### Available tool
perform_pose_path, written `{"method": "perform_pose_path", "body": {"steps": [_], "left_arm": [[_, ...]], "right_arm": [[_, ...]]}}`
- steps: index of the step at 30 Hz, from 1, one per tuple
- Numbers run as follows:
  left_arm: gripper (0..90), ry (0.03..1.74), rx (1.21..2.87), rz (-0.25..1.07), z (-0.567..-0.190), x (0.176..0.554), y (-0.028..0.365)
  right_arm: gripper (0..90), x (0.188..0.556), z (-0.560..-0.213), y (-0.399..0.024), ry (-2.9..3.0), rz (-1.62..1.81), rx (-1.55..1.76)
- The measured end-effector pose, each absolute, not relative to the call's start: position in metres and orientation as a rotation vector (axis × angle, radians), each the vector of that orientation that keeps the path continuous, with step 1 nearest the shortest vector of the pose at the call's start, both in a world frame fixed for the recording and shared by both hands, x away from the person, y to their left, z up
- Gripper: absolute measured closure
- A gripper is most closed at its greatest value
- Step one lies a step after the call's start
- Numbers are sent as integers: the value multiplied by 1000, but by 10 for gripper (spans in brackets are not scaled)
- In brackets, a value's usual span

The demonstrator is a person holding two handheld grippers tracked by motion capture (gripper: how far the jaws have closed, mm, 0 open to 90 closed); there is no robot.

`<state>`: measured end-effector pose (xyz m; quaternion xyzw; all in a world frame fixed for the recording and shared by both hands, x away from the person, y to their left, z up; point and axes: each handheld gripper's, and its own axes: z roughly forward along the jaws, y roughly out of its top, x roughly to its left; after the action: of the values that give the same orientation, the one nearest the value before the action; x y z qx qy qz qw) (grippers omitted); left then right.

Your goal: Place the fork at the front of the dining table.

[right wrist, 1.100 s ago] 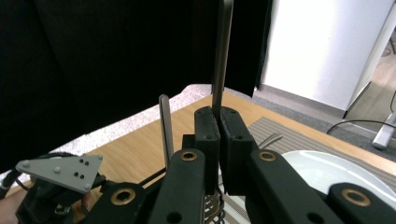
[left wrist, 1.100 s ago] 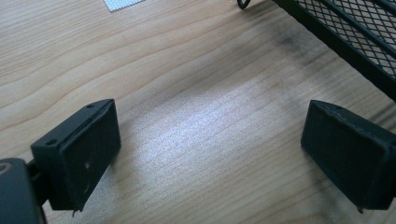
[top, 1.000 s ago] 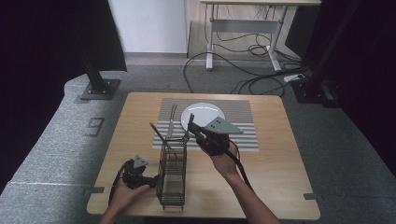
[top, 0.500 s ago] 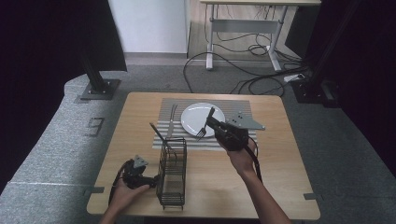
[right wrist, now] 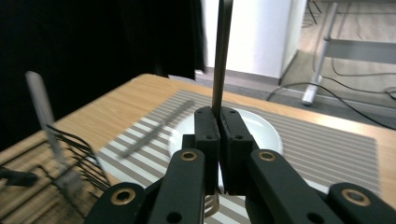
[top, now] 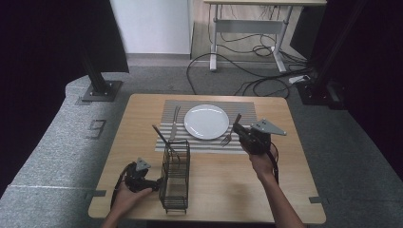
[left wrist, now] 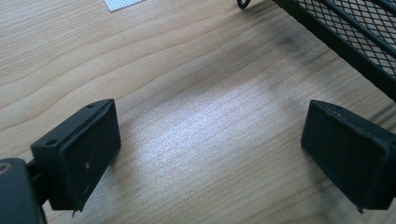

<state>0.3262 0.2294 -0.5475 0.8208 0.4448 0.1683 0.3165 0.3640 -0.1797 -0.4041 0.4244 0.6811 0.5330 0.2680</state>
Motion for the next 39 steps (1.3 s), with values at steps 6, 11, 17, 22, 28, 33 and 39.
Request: {"method": "perform_pose_path", "body": {"steps": [6, 11, 17, 22, 28, 33, 39], "left_arm": [[44, 1171, 2161, 443, -547, 326, 229], [45, 1171, 2161, 443, -548, 326, 229], [45, 1171, 2161, 443, -548, 326, 229], [44, 1171, 2159, 445, -548, 326, 229], [45, 1170, 2160, 445, -548, 326, 229], [45, 1171, 2160, 445, -548, 326, 229], [45, 1171, 2160, 445, -548, 326, 229]], "right_arm": [[865, 373, -419, -199, 1832, 1376, 1212], [865, 380, -435, -210, 1833, 1331, 1262], [865, 388, -449, -215, 1836, 1294, 1296], [865, 392, -455, -217, 1841, 1278, 1303], [863, 399, -465, -216, 1860, 1235, 1309], [861, 401, -468, -216, 1845, 1246, 1308], [857, 402, -469, -215, 1847, 1224, 1303]]}}
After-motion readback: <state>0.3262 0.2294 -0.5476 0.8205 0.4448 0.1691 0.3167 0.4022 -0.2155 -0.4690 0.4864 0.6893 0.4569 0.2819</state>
